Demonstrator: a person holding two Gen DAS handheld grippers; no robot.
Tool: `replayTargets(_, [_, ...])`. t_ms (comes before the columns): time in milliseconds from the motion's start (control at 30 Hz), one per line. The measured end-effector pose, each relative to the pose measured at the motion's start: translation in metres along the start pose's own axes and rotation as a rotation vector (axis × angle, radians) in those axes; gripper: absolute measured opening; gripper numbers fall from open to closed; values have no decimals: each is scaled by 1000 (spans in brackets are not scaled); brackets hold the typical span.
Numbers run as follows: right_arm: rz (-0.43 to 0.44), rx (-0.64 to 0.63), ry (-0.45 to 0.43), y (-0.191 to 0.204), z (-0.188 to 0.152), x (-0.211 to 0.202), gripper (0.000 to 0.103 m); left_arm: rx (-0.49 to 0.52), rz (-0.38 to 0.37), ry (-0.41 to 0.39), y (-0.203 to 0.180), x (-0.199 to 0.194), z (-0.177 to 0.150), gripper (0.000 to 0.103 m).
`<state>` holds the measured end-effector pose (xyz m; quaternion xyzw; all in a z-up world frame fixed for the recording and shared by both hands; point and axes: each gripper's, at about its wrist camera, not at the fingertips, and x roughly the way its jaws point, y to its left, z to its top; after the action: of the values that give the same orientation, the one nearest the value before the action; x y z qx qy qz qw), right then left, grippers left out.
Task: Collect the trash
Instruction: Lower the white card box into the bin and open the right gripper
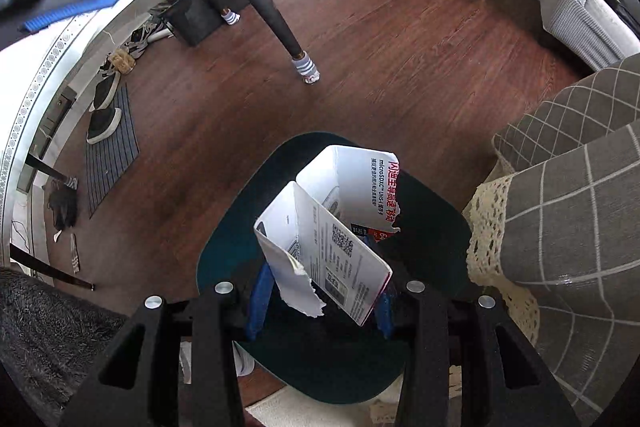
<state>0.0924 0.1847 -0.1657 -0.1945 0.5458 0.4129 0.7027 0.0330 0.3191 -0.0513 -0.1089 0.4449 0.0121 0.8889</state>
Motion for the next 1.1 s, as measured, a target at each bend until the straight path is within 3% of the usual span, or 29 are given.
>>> replayTargets(267, [19, 7, 90, -4, -18, 30, 43, 5, -30, -48, -18, -15, 15, 64])
replayTargets(400, [43, 3, 129, -6, -26, 43, 58, 18, -37, -66, -27, -21, 19, 64])
replayTargets(533, [30, -13, 141, -4, -33, 44, 58, 15, -46, -83, -34, -25, 23, 64])
replayTargets(800, [44, -16, 93, -2, -38, 28, 58, 18, -44, -138, -45, -40, 33, 62])
replayTargets(1100, [82, -92, -26, 16, -29, -25, 58, 17, -30, -229, -60, -65, 48, 62])
